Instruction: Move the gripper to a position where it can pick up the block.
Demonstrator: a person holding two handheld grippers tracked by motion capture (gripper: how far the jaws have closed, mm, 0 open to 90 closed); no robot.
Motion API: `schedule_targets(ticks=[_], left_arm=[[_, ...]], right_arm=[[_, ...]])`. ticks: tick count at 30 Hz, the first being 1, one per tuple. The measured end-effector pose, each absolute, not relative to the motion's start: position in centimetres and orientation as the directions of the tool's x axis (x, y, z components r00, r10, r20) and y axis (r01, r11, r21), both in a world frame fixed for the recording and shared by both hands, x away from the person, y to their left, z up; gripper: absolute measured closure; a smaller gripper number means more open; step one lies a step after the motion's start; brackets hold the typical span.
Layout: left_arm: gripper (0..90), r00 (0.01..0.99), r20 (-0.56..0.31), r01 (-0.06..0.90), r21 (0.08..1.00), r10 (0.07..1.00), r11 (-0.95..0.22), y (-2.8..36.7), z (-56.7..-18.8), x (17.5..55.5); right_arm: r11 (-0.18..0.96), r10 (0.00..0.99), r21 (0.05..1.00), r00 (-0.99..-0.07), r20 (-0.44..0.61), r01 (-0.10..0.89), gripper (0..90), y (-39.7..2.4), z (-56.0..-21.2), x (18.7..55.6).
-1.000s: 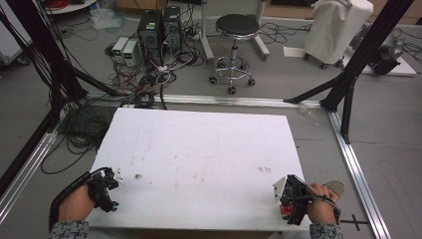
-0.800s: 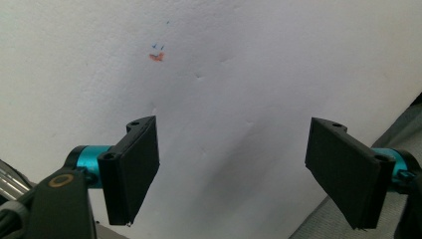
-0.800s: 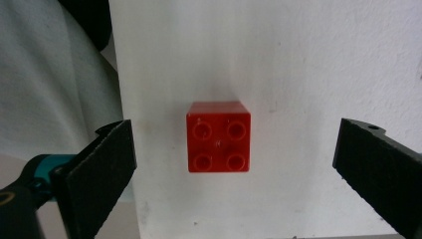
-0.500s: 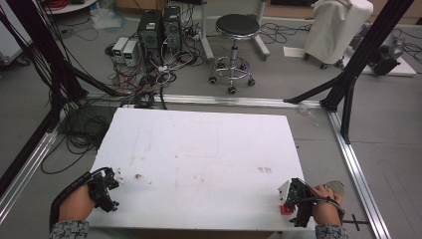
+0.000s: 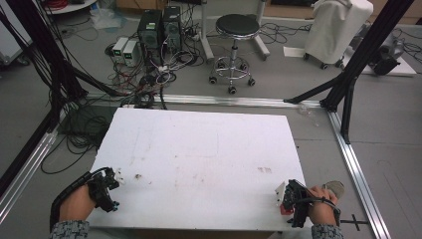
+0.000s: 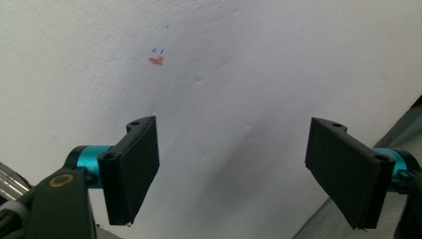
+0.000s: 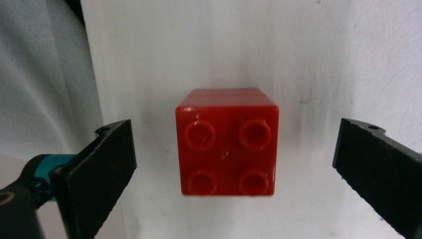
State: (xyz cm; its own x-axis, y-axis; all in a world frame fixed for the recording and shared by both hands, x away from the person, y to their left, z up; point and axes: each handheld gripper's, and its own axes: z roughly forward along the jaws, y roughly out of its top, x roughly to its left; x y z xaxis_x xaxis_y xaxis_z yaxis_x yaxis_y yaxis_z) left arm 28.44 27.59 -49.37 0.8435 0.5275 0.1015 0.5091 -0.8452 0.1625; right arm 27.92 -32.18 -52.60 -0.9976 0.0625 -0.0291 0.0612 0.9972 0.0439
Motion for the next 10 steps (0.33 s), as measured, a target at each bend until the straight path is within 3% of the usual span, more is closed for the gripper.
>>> schedule_targets(ticks=[10], left_arm=[[21.6, 0.845, 0.098, 0.507, 0.164, 0.526, -0.846, 27.57, -49.36, 28.49]], right_arm=[[0.996, 0.062, 0.059, -0.998, -0.031, 0.060, 2.6, -31.90, -52.74, 27.83]])
